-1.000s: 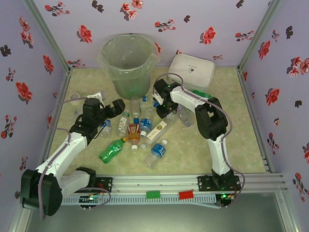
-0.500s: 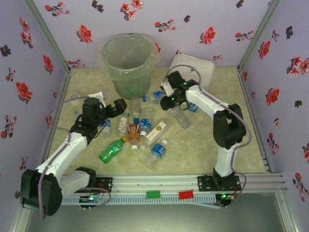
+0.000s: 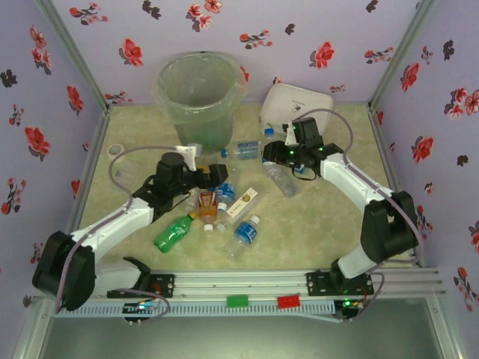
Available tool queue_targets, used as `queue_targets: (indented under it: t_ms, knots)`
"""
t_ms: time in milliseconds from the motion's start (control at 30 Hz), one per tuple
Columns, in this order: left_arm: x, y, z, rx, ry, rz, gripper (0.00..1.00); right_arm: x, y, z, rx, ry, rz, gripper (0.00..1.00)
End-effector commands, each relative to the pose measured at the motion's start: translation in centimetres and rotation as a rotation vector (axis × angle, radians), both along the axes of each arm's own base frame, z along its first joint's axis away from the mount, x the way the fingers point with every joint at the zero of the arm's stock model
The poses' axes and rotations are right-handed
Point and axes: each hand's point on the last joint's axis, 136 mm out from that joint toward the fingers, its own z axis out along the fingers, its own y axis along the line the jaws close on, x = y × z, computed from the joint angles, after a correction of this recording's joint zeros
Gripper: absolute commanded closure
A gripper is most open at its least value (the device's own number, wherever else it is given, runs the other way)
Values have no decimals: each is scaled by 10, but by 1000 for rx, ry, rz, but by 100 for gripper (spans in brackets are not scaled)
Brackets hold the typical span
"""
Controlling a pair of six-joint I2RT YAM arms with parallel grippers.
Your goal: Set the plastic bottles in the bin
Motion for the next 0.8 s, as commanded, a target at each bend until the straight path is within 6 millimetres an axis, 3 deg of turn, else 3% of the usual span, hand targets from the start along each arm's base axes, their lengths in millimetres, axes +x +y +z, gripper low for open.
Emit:
queue_targets:
  t_ms: [0, 233, 767]
  knots:
    - [-4, -40, 28, -25, -104, -138, 1, 4, 9, 31, 166, -34, -65, 54]
    - [-17, -99, 22, -49, -81, -299, 1, -1, 10, 44, 272, -45, -107, 55]
    - [10, -144, 16, -72, -63, -347, 1, -18, 25, 59, 343, -47, -80, 55]
